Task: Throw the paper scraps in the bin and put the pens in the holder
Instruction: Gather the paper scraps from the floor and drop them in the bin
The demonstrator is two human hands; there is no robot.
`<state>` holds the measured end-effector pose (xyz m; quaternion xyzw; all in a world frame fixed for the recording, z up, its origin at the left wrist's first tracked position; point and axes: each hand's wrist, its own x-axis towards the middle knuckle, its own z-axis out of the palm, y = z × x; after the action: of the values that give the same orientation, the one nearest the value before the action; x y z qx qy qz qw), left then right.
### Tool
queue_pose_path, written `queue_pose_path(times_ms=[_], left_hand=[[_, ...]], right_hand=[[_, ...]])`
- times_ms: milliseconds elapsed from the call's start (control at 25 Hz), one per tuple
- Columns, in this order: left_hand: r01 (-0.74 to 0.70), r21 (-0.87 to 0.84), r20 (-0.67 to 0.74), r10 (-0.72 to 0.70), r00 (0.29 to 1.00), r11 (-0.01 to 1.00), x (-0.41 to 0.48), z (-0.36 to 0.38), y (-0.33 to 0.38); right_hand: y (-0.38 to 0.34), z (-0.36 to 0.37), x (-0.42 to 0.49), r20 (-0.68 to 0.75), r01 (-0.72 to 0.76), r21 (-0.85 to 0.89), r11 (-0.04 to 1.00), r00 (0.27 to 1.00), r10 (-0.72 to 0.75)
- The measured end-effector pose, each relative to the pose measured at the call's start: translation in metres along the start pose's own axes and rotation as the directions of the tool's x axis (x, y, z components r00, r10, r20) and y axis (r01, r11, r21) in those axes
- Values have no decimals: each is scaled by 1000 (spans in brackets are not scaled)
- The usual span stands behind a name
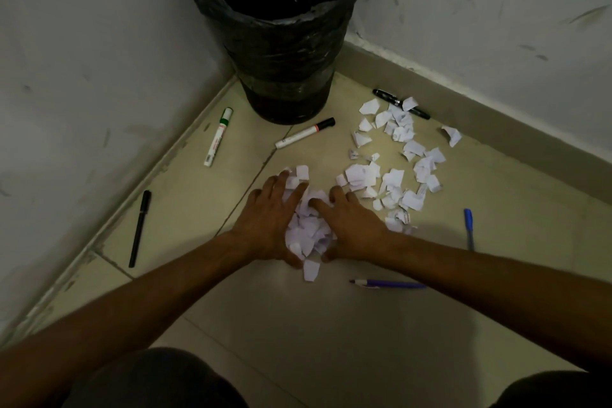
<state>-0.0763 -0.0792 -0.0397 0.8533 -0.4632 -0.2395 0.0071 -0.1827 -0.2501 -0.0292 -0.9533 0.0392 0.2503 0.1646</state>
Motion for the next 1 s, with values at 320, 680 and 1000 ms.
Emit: queue_pose_path(times_ms=[320, 680, 1000], left_hand=[[0, -188, -115, -22, 993, 982, -3, 0, -9], [27, -264, -259, -98, 961, 964, -40, 3, -2], [86, -117, -26, -90, 996, 989, -8, 12, 19]], right_hand=[[12, -36, 20, -112, 62, -7, 998, 992, -62], [10, -33, 0, -42, -46, 79, 996, 998, 50], [13, -8, 0, 17, -106, -66, 992, 994, 107]])
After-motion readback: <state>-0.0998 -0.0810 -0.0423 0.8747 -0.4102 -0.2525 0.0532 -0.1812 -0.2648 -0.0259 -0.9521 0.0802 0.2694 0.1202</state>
